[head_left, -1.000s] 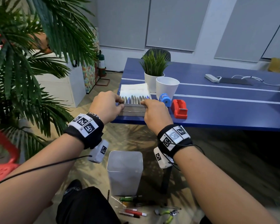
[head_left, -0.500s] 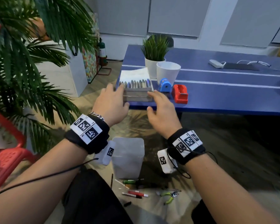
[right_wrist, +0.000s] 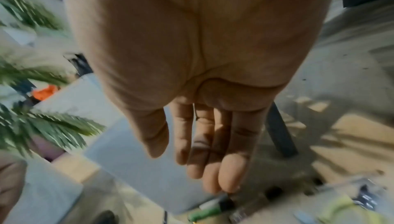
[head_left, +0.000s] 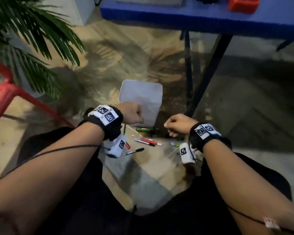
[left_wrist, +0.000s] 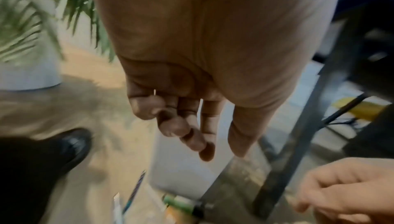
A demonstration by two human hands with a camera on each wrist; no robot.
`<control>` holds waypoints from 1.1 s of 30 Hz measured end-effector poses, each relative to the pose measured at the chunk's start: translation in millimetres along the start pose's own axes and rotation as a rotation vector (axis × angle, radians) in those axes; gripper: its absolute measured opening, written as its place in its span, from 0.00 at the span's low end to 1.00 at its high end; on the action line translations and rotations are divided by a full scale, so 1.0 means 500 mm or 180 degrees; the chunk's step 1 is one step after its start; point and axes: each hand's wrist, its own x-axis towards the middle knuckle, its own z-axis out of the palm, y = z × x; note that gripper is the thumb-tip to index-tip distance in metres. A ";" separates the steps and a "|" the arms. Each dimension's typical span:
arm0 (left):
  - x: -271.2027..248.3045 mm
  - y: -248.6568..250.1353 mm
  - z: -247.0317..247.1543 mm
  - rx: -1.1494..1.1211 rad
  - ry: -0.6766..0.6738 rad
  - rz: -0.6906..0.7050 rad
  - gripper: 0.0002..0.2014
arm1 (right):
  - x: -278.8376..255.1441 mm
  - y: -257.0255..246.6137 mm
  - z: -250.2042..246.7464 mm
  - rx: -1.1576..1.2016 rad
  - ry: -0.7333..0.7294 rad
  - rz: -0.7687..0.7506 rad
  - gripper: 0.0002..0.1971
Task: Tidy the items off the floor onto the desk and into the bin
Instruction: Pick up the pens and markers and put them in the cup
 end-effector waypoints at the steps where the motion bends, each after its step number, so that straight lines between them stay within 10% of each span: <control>1: 0.026 -0.024 0.030 -0.0071 -0.0139 -0.0184 0.16 | 0.032 0.020 0.019 -0.0028 -0.0027 0.0156 0.07; 13: 0.305 -0.233 0.515 -0.0466 -0.1148 -0.1049 0.17 | 0.300 0.242 0.259 -0.0695 -0.0050 0.0611 0.05; 20: 0.299 -0.165 0.625 -0.0524 -0.0741 -0.0997 0.28 | 0.369 0.292 0.383 -0.0399 0.0004 0.0333 0.16; 33: 0.271 -0.254 0.735 -0.0650 -0.0735 -0.0881 0.20 | 0.422 0.327 0.463 -0.2311 -0.0387 0.0256 0.27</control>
